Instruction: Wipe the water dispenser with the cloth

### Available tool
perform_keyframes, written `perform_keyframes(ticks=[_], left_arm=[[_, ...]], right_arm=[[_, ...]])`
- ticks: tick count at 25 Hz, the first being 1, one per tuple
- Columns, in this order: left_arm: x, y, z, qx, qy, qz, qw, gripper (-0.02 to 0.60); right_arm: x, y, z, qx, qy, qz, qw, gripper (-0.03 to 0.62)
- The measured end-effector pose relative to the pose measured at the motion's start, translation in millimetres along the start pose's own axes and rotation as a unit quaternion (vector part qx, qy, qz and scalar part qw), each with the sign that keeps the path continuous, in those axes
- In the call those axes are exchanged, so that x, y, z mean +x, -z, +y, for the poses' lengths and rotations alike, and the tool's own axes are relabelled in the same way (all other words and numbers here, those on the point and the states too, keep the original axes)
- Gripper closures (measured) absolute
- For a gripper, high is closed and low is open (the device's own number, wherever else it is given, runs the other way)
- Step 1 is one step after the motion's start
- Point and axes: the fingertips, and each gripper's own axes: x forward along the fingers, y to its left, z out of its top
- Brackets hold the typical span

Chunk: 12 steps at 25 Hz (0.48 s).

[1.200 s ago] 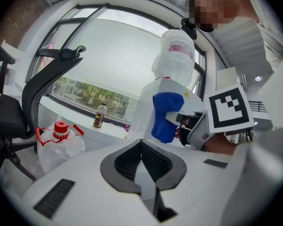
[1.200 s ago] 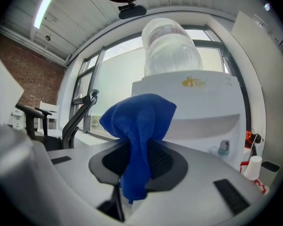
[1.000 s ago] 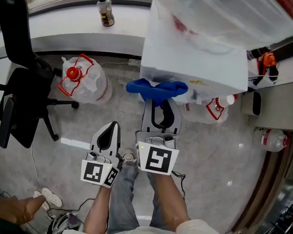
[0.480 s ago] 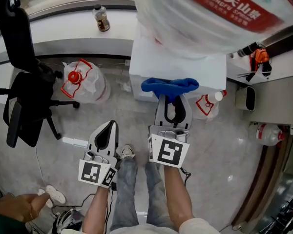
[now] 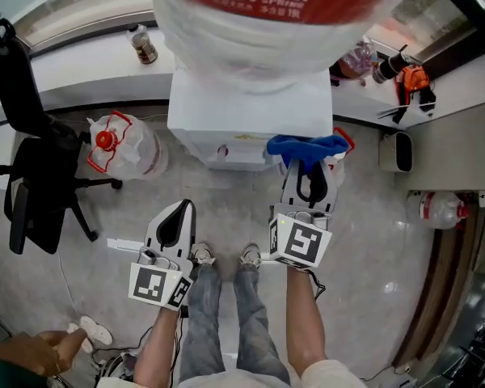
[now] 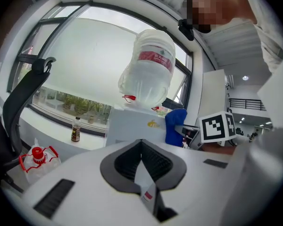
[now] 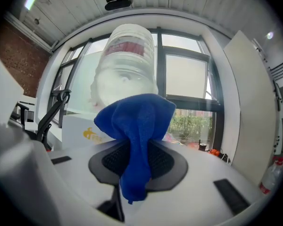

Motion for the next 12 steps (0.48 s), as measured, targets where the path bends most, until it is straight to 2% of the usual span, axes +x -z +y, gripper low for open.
perform_keyframes(ticks=[6,12], left_arm=[[8,6,-26,-0.001,0.004,0.009,0.9999,0.571],[13,-15,-42,0.011,0.008,0.001,0.9999,0.571]], right_arm=[[-8,9,-32,0.002,0.006,0.009,1.000,0.491],[-17,-5,-30,0.011,-0.013,0.007,1.000,0.491]])
